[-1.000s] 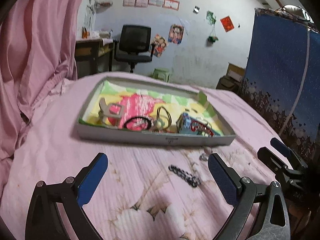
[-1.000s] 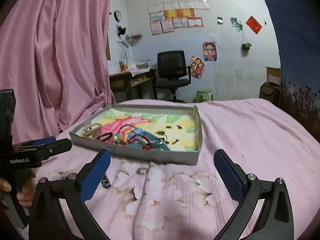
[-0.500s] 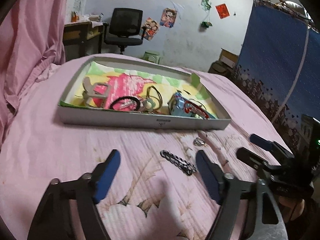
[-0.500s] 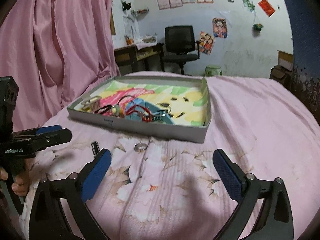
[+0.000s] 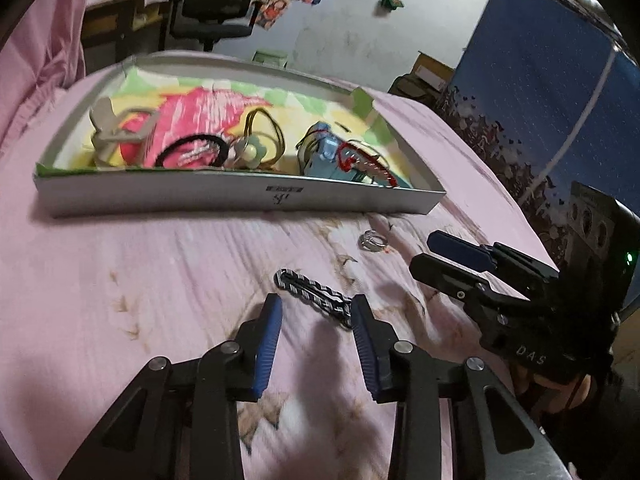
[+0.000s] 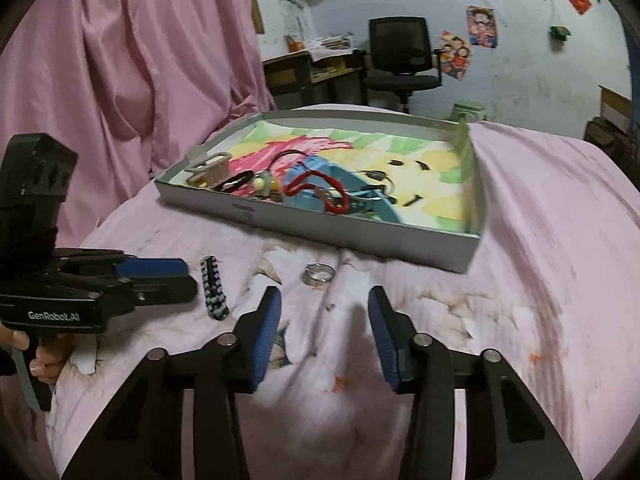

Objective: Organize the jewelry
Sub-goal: 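Grasp the black beaded bracelet with the left tool while the right tool grasps the silver ring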

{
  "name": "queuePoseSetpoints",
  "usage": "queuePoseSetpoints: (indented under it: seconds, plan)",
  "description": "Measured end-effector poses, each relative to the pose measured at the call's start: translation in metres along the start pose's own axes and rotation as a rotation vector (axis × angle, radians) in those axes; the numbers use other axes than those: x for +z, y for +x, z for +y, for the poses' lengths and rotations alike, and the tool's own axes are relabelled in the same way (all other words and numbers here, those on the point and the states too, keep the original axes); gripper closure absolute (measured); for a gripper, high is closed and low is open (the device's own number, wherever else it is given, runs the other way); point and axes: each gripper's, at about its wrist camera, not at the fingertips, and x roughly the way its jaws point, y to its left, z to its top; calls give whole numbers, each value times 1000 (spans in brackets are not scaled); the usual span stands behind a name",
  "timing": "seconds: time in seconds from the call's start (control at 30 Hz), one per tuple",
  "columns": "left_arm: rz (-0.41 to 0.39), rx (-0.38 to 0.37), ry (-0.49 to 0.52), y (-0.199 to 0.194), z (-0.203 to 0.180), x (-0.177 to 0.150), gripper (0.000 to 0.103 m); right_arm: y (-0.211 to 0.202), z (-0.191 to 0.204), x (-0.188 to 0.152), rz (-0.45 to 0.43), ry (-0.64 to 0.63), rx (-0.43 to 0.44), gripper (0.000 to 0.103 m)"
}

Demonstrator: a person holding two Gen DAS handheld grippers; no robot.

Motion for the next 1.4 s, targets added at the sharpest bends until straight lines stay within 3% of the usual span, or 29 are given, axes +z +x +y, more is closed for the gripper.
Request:
queuePoseSetpoints:
  seconds: [0.23, 0.57, 0.97, 1.4]
  plan:
    - [42, -32, -89, 14, 15, 8, 81, 14, 6, 10, 29, -35, 28, 75]
    - [59, -35, -90, 20, 15, 9, 81, 30, 17, 22, 57, -91, 42, 79]
    - [70, -18, -71, 25, 10, 12, 81, 52, 8, 16, 147, -40, 7, 81]
    - [105, -13, -22, 41, -6, 18, 81, 51, -10, 7, 128, 50, 38, 85]
